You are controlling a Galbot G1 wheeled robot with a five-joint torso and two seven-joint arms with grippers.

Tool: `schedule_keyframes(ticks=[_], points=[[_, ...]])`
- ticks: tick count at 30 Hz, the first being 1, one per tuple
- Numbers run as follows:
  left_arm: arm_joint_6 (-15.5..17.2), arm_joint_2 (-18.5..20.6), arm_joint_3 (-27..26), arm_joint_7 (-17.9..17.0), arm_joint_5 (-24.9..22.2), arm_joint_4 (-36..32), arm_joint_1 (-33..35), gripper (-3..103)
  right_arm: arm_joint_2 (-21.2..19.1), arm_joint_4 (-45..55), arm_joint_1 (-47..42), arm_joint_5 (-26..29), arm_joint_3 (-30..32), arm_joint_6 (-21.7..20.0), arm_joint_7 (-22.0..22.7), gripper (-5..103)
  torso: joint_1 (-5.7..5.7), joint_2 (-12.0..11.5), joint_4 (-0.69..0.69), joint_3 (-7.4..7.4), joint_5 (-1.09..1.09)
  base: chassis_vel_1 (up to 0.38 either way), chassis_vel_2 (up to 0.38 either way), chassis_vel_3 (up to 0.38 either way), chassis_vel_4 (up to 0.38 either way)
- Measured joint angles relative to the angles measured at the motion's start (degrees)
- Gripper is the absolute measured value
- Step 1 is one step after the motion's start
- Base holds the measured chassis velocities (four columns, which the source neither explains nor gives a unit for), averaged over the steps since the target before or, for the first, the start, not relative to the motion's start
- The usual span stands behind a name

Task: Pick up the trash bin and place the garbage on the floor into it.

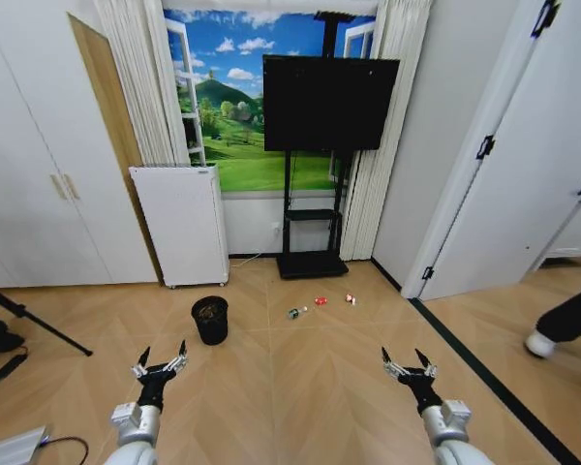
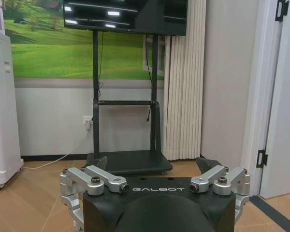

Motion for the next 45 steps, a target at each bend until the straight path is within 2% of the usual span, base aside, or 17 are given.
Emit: schedule_keyframes(ticks=[3, 7, 8, 11, 13, 17, 18, 21, 26, 27, 34, 45], points=[[-0.1, 0.0, 0.0, 0.0, 0.0, 0.0, 0.2, 100, 0.0, 0.0, 0.0, 0.0, 0.0, 0.0, 0.0, 100, 0.00, 0.0, -0.03, 0.00, -0.04, -0.348, 0.344, 0.364, -0.340], [-0.5, 0.0, 0.1, 0.4, 0.3, 0.0, 0.5, 100, 0.0, 0.0, 0.0, 0.0, -0.1, 0.1, 0.0, 100, 0.03, 0.0, 0.00, 0.02, -0.01, -0.352, 0.375, 0.373, -0.363], [-0.5, -0.1, 0.1, 0.4, 0.4, 0.1, 0.5, 100, 0.0, 0.0, 0.0, 0.0, -0.1, 0.1, 0.0, 100, 0.01, 0.0, -0.03, 0.00, -0.04, -0.350, 0.404, 0.383, -0.363], [-0.5, -0.2, 0.2, 0.3, 0.4, 0.1, 0.5, 100, 0.0, 0.0, 0.1, 0.0, -0.2, 0.1, 0.0, 100, 0.02, 0.0, 0.00, 0.01, 0.02, -0.365, 0.395, 0.370, -0.379], [-0.5, -0.2, 0.2, 0.3, 0.5, 0.2, 0.4, 100, 0.0, -0.1, 0.3, 0.0, -0.2, 0.2, 0.0, 100, 0.00, 0.0, -0.02, 0.00, -0.05, -0.353, 0.355, 0.374, -0.355], [-0.5, -0.2, 0.1, 0.3, 0.5, 0.3, 0.3, 100, 0.0, -0.3, 0.4, 0.0, -0.2, 0.2, 0.0, 100, 0.01, 0.0, -0.01, 0.01, 0.03, -0.346, 0.346, 0.350, -0.354], [-0.5, -0.2, 0.1, 0.3, 0.5, 0.4, 0.2, 100, 0.0, -0.4, 0.5, 0.0, -0.2, 0.3, -0.1, 100, 0.01, 0.0, -0.02, 0.00, -0.05, -0.331, 0.354, 0.360, -0.339], [-0.5, -0.2, 0.1, 0.3, 0.5, 0.5, 0.2, 100, 0.0, -0.5, 0.5, 0.0, -0.3, 0.3, -0.1, 100, 0.00, 0.0, -0.01, 0.00, 0.03, -0.331, 0.348, 0.343, -0.345], [-0.5, -0.2, 0.1, 0.3, 0.5, 0.6, 0.2, 100, 0.0, -0.6, 0.5, 0.0, -0.2, 0.5, -0.1, 100, 0.00, 0.0, -0.02, 0.00, -0.03, -0.346, 0.358, 0.356, -0.345], [-0.5, -0.1, 0.1, 0.3, 0.5, 0.6, 0.1, 100, 0.0, -0.7, 0.5, -0.1, -0.2, 0.6, -0.1, 100, 0.00, 0.0, -0.01, 0.00, 0.02, -0.377, 0.359, 0.347, -0.375], [-0.4, -0.1, 0.1, 0.3, 0.5, 0.7, 0.0, 100, 0.0, -0.9, 0.7, -0.1, -0.2, 1.0, -0.1, 100, 0.01, 0.0, 0.00, 0.01, -0.01, -0.371, 0.360, 0.356, -0.355], [0.6, -0.2, 0.3, -1.2, -0.1, 0.9, -0.3, 100, 0.2, -2.2, 1.7, -1.3, -1.3, 6.1, 1.0, 100, 0.06, 0.0, -0.02, 0.03, -0.01, -0.315, 0.305, 0.289, -0.281]])
